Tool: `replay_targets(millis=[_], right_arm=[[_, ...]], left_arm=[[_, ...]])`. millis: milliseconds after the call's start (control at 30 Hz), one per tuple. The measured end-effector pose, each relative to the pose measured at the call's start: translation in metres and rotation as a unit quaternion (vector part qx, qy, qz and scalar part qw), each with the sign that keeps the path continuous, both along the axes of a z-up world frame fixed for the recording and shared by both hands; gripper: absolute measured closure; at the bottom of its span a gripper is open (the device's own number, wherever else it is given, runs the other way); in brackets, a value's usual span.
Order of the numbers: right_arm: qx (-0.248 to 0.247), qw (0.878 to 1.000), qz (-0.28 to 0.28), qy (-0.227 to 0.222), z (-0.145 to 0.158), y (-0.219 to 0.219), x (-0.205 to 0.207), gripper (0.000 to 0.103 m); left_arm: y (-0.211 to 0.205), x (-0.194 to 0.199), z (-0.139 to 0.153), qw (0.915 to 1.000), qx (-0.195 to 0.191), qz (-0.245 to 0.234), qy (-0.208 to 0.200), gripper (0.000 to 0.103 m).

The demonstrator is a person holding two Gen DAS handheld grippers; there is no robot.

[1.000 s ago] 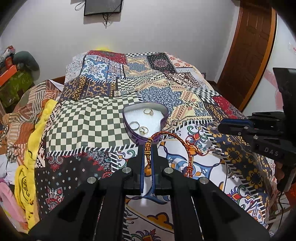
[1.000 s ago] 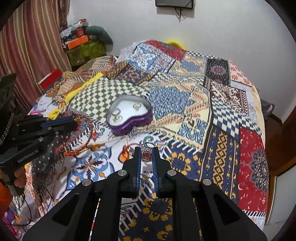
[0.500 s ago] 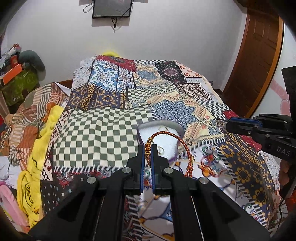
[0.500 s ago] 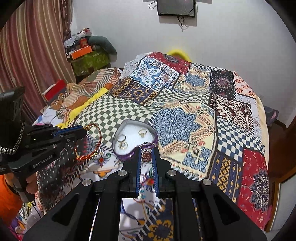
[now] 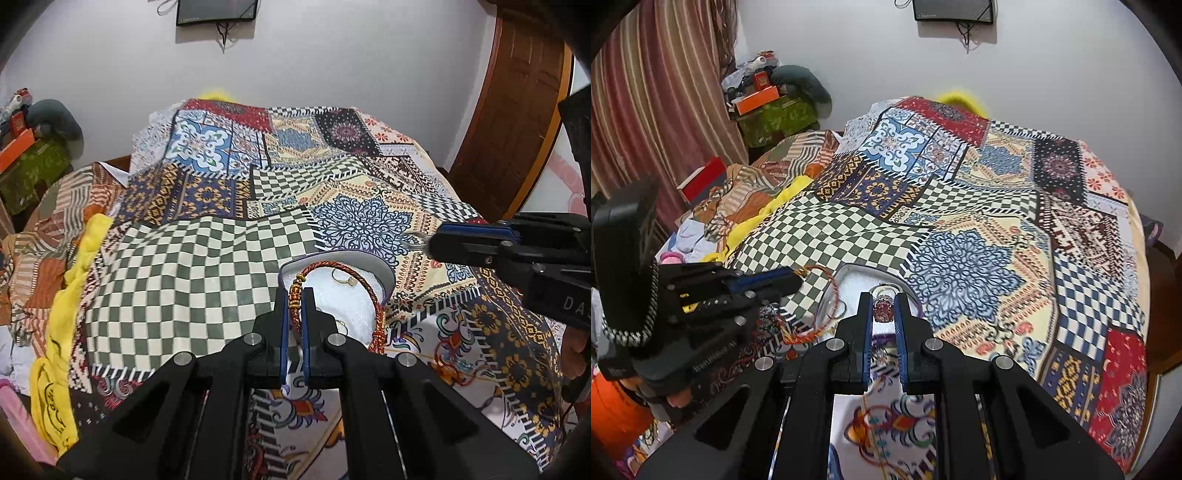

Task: Organize jewelry
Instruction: 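Carry both held bracelets over the purple heart tin, then open the left tool to drop the braided bracelet into the tin while the right tool releases its bracelet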

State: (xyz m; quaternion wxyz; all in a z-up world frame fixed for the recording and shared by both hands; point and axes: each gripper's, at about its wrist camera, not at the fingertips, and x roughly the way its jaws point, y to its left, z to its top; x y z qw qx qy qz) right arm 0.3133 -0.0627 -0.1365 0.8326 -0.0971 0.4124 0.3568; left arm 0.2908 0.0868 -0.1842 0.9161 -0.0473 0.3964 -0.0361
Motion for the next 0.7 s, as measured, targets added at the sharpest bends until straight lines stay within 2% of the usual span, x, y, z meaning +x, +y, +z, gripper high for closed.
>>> replay_targets(millis=[367, 700], right_arm=[[-0.021, 0.999, 0.012, 0.034, -0.024, 0.015, 0.020, 0.093], [-0.032, 0.994, 0.047, 0.091, -0.042, 0.026, 0.029, 0.093]], left_arm=[[-0.010, 0.029, -0.023, 0.9994, 0.012, -0.017, 0.028, 0.099], [-0.008, 0.031, -0.024, 0.9991, 0.004, -0.031, 0.028, 0.099]])
